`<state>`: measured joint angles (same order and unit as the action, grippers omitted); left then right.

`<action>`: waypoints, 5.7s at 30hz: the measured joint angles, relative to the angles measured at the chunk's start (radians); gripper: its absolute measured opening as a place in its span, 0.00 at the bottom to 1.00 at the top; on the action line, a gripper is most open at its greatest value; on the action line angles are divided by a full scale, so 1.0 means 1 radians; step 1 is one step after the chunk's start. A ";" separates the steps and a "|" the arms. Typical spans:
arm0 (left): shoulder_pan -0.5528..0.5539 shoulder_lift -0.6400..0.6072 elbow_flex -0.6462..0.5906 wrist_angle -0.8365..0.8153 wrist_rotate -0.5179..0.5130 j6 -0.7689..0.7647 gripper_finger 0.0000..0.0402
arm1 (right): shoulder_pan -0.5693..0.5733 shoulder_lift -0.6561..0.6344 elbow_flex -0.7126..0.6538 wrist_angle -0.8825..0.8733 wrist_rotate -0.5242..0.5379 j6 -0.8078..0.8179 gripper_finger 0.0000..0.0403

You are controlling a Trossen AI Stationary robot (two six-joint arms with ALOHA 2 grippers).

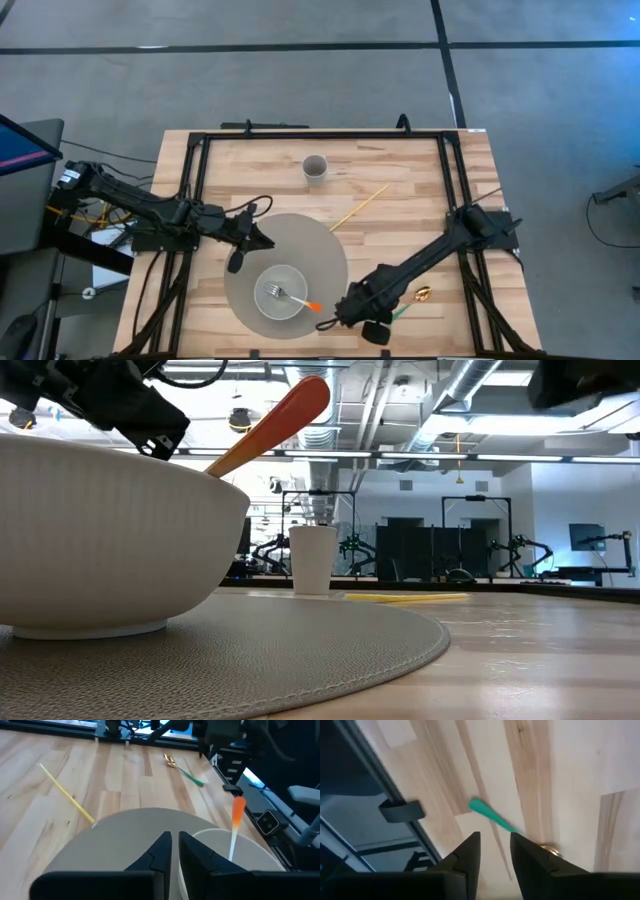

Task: Pick & Place Utensil
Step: Put the green spoon into the white bowl on the mat

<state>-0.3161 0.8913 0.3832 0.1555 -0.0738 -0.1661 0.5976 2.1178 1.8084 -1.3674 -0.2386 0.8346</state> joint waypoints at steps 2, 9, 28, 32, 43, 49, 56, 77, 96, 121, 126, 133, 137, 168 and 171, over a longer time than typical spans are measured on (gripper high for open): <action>0.000 0.000 0.000 0.000 0.000 -0.018 0.09 | 0.002 0.021 0.000 0.000 -0.001 -0.020 0.27; 0.000 0.000 0.000 0.000 0.000 -0.033 0.09 | 0.023 0.043 -0.098 0.002 -0.025 -0.048 0.35; 0.000 0.000 0.000 0.002 0.000 -0.082 0.09 | 0.077 0.039 -0.373 0.149 -0.083 -0.172 0.32; 0.000 0.000 0.000 0.002 0.000 -0.108 0.09 | 0.087 0.035 -0.364 0.127 -0.072 -0.172 0.32; 0.000 0.000 0.001 0.010 0.000 -0.154 0.09 | 0.150 -0.008 -0.333 0.106 -0.015 -0.162 0.32; 0.000 0.000 0.001 0.011 0.000 -0.161 0.09 | 0.185 -0.013 -0.407 0.194 0.030 -0.134 0.32; 0.000 0.000 0.001 0.028 0.000 -0.161 0.09 | 0.166 -0.010 -0.392 0.156 0.113 -0.093 0.29; 0.000 0.000 0.001 0.030 0.000 -0.161 0.09 | 0.070 -0.007 -0.343 0.161 0.196 -0.158 0.29; 0.000 0.000 0.001 0.034 0.000 -0.161 0.09 | 0.049 -0.010 -0.366 0.198 0.266 -0.163 0.29; 0.000 0.000 0.001 0.050 0.000 -0.161 0.09 | -0.008 -0.005 -0.246 0.222 0.293 -0.318 0.01; 0.000 0.000 0.001 0.074 0.000 -0.157 0.09 | -0.014 -0.005 -0.108 0.176 0.337 -0.314 0.00; 0.000 0.000 0.001 0.169 0.000 -0.103 0.09 | -0.007 -0.009 0.076 0.104 0.413 -0.355 0.00; 0.000 -0.005 0.001 0.176 0.000 -0.101 0.09 | -0.015 -0.010 0.141 0.094 0.424 -0.369 0.00; -0.138 -0.253 0.000 0.210 -0.001 0.083 0.09 | -0.280 0.132 0.298 0.962 0.101 -0.942 0.00; -0.157 -0.277 0.000 0.212 0.002 0.089 0.09 | -0.296 0.168 0.298 0.984 0.068 -0.947 0.00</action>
<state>-0.4728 0.6141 0.3835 0.3670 -0.0717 -0.0769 0.3012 2.2862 2.1067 -0.3832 -0.1706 -0.1123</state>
